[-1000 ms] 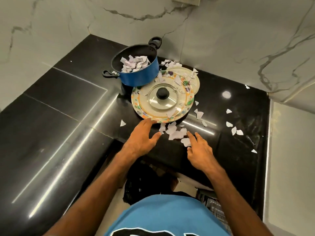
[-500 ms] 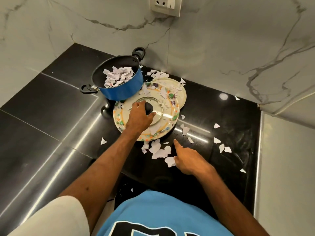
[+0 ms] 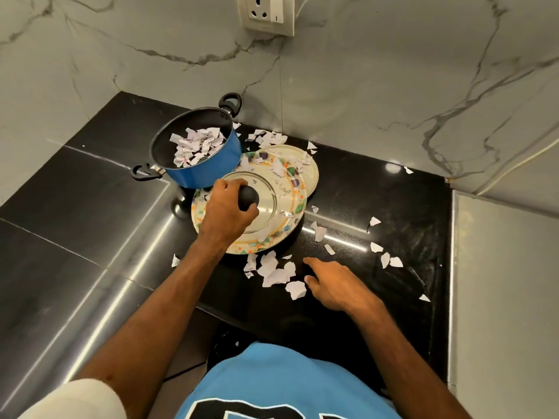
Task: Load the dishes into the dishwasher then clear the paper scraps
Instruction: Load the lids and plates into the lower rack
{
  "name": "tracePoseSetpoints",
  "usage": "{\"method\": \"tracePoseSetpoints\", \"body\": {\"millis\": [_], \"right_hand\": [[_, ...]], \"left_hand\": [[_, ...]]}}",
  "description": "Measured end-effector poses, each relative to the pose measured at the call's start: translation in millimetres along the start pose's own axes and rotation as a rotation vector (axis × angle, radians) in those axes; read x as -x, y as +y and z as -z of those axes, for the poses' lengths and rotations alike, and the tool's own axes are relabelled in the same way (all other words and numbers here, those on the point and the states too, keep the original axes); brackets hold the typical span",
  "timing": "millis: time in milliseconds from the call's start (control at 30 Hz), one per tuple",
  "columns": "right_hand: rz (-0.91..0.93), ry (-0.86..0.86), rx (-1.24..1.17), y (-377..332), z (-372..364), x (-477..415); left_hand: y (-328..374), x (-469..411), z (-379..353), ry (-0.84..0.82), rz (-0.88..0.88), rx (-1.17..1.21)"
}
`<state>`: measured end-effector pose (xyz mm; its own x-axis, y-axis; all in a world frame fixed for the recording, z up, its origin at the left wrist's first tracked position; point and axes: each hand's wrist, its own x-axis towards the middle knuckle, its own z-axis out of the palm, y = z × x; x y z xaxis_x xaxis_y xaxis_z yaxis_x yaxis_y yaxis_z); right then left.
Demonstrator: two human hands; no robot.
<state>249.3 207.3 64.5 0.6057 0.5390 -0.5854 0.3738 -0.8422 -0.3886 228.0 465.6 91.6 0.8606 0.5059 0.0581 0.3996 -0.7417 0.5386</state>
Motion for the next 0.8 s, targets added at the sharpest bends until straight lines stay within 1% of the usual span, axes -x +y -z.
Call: {"method": "tracePoseSetpoints", "body": {"millis": [100, 167, 233, 300, 333, 400, 533, 700, 800], "right_hand": [[-0.018, 0.054, -0.044, 4, -2, 3], [0.002, 0.168, -0.118, 1, -3, 7], [0.044, 0.357, -0.335, -10, -2, 13], [0.125, 0.53, -0.523, -24, 2, 16], [0.176, 0.587, -0.56, -32, 5, 16], [0.262, 0.669, -0.552, -45, 10, 15], [0.258, 0.758, -0.446, -62, 10, 12], [0.258, 0.787, -0.484, -69, -8, 28], [0.217, 0.774, -0.514, -74, -26, 45]], "left_hand": [[4, 17, 20, 0.02, -0.256, -0.094], [5, 25, 31, 0.007, -0.352, -0.153], [5, 31, 39, -0.004, -0.381, -0.16], [5, 37, 43, -0.011, -0.388, -0.144], [5, 41, 44, -0.012, -0.396, -0.139], [5, 49, 47, -0.015, -0.428, -0.128], [7, 64, 54, -0.079, -0.471, -0.055], [1, 88, 63, -0.111, -0.471, 0.012], [-9, 106, 68, -0.14, -0.461, 0.027]]}}
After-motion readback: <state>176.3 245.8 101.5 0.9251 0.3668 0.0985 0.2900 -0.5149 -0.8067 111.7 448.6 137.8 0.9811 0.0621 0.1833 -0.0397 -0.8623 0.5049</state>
